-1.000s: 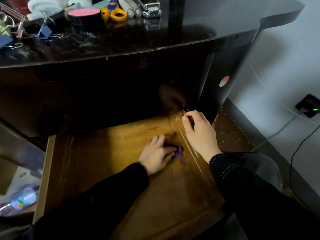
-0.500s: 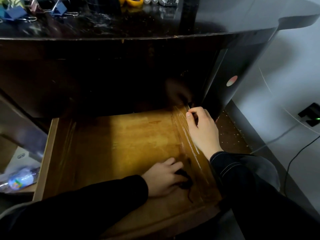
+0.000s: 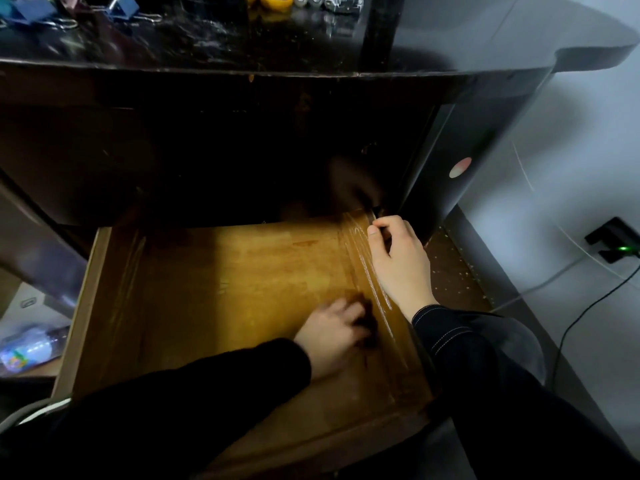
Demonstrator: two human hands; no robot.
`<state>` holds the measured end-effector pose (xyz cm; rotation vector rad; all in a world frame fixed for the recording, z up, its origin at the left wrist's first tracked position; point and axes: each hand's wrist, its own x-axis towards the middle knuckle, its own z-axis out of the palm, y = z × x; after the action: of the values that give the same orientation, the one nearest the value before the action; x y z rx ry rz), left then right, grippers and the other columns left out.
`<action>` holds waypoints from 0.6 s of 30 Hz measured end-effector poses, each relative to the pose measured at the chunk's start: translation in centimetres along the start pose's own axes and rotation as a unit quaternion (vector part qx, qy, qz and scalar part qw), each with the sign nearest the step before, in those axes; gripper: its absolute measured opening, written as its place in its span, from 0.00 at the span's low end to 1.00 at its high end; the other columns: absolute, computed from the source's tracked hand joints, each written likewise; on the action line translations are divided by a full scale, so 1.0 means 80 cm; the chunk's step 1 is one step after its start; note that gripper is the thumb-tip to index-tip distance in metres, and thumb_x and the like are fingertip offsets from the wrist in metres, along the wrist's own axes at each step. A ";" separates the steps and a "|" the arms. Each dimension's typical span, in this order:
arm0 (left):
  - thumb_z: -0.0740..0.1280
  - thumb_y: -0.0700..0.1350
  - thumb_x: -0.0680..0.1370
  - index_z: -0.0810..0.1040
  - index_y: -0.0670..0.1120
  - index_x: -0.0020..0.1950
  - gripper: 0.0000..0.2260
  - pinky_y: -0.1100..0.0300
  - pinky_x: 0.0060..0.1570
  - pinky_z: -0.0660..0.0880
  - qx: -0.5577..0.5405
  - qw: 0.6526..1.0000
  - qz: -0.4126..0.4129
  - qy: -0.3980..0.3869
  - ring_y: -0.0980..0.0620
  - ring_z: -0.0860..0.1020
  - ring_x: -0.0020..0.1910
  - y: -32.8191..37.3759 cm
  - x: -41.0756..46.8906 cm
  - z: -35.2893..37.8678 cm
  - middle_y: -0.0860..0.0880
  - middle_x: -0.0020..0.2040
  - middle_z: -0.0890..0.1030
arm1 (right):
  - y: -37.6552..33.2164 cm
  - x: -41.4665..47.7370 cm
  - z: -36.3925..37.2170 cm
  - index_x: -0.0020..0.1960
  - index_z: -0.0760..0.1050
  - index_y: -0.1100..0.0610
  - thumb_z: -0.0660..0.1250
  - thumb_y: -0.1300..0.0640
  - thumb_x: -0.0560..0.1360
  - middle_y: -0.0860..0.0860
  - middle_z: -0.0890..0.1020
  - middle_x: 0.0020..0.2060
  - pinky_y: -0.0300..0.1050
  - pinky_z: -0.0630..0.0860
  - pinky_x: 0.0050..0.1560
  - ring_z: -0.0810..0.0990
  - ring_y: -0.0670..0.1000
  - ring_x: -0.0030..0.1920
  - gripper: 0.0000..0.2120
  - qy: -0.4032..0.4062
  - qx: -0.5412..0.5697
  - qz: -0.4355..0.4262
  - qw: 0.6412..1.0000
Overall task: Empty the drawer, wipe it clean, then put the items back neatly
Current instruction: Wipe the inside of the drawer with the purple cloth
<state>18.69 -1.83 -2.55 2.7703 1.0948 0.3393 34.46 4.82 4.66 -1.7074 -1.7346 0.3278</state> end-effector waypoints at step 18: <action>0.65 0.49 0.78 0.79 0.50 0.61 0.13 0.51 0.52 0.73 0.019 0.986 -0.158 0.047 0.44 0.71 0.57 -0.059 0.068 -0.003 0.49 0.60 0.77 | 0.007 0.001 0.003 0.61 0.72 0.47 0.57 0.43 0.83 0.45 0.76 0.56 0.36 0.67 0.43 0.73 0.42 0.49 0.12 -0.001 0.013 0.004 1.000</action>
<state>19.38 5.32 -2.44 2.5734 1.5507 0.4154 34.80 5.03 4.16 -1.6956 -1.7186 0.3548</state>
